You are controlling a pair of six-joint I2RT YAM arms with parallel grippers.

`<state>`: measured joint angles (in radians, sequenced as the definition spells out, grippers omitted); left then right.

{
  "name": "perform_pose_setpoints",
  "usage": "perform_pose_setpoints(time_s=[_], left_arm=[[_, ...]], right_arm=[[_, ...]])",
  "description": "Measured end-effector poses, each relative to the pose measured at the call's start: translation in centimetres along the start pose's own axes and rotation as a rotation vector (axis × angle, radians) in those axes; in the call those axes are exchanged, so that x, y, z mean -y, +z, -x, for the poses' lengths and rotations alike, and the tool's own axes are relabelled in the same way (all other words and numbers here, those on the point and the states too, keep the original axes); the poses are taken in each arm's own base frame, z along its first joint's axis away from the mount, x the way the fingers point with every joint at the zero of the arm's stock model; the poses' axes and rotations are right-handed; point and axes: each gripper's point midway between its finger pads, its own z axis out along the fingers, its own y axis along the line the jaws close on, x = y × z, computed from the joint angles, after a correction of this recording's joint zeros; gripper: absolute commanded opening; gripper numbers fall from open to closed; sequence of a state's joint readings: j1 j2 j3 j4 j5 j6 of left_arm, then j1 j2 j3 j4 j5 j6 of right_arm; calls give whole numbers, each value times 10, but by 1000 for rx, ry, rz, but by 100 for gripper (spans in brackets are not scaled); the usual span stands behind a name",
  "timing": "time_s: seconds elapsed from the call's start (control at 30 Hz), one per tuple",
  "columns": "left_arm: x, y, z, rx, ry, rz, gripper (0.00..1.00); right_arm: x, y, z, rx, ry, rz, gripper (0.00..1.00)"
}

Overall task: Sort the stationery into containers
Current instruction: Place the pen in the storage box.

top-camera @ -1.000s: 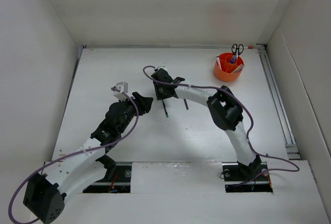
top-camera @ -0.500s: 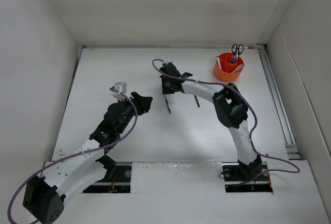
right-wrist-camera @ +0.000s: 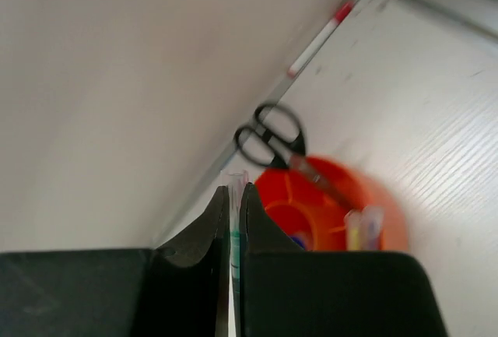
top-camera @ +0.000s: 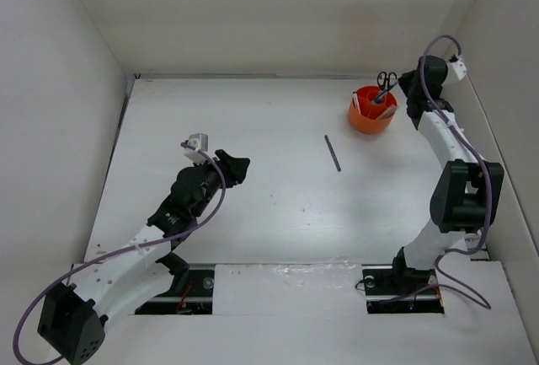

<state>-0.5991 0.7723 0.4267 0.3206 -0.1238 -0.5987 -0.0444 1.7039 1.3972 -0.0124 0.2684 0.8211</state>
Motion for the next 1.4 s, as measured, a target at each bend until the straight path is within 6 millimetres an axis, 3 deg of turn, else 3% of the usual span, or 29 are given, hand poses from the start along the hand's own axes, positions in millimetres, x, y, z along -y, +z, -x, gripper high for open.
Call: perform_pose_setpoints(time_s=[0.07,0.13,0.53,0.67,0.87,1.1,1.13,1.17,1.33,1.4], left_arm=[[0,1,0,-1,0,0,47],[-1,1,-1,-3,1,2,47],[-2,5,-5,-13,3,6,47],[-2,6,-5,-14,9,7,47],[-3,8,-7,-17,11,10,47],[-4,8,-7,-19,12,11,47],[-4,8,-7,-19,12,11,47],[-4,8,-7,-19,12,11,47],[-3,8,-7,-17,11,10,47],[-3,8,-7,-17,11,9,47]], right_arm=[[15,4,21,73,46,-43,0],[26,8,28,112,62,-84,0],[72,35,17,209,-65,-281,0],[71,41,16,243,-140,-324,0],[53,36,15,320,-247,-354,0],[51,37,-13,344,-353,-409,0],[52,37,-16,344,-359,-416,3],[54,37,-17,346,-360,-422,16],[62,32,-21,349,-354,-434,47],[63,25,-24,337,-355,-428,54]])
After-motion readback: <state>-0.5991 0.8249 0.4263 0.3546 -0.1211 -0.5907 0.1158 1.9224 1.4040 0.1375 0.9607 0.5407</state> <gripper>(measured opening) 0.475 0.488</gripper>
